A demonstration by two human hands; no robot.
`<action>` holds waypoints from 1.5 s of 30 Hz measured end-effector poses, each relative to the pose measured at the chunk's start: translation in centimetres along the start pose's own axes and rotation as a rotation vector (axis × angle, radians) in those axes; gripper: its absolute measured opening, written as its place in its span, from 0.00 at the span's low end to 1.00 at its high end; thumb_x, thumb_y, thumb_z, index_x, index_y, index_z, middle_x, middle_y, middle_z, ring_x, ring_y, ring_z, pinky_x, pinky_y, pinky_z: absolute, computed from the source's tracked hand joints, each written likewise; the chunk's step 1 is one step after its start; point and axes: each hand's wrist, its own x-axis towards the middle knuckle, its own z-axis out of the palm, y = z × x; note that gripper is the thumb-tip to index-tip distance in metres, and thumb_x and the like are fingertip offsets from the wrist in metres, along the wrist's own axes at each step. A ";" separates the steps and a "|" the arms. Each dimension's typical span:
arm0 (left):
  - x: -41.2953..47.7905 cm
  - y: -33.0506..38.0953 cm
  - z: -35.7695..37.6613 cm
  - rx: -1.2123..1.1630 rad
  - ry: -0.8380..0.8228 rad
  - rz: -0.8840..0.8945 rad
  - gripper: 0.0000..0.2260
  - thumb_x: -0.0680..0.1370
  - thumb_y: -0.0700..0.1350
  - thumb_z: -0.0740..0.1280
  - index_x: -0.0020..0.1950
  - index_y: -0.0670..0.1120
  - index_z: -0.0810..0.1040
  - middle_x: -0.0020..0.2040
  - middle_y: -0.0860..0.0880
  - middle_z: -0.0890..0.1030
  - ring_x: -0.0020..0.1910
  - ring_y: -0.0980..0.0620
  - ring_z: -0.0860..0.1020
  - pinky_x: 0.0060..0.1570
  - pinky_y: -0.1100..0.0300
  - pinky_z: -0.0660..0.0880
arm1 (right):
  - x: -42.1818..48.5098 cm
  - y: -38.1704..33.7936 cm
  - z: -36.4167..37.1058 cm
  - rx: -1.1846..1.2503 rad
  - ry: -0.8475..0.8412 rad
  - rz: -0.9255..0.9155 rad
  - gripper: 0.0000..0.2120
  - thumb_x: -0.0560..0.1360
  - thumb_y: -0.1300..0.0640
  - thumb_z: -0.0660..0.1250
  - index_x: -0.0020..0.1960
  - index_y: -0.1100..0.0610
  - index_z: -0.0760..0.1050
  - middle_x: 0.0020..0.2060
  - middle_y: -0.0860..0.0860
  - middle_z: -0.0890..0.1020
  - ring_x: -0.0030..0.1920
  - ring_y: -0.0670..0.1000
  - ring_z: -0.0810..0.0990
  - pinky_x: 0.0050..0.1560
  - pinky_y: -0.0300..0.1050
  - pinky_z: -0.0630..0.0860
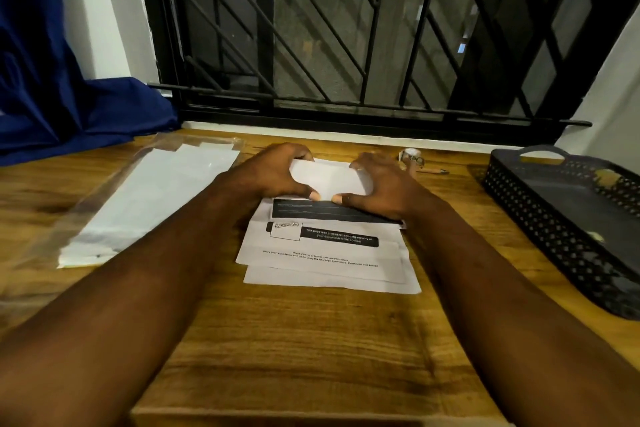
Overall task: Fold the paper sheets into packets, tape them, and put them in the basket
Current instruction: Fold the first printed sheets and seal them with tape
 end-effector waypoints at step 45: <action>0.0 -0.7 3.3 0.373 -0.232 -0.064 0.31 0.86 0.61 0.47 0.85 0.47 0.46 0.85 0.49 0.43 0.84 0.51 0.43 0.81 0.49 0.44 | 0.6 -1.4 2.6 -0.031 -0.198 0.220 0.31 0.88 0.39 0.44 0.87 0.50 0.47 0.86 0.49 0.47 0.86 0.53 0.43 0.83 0.64 0.41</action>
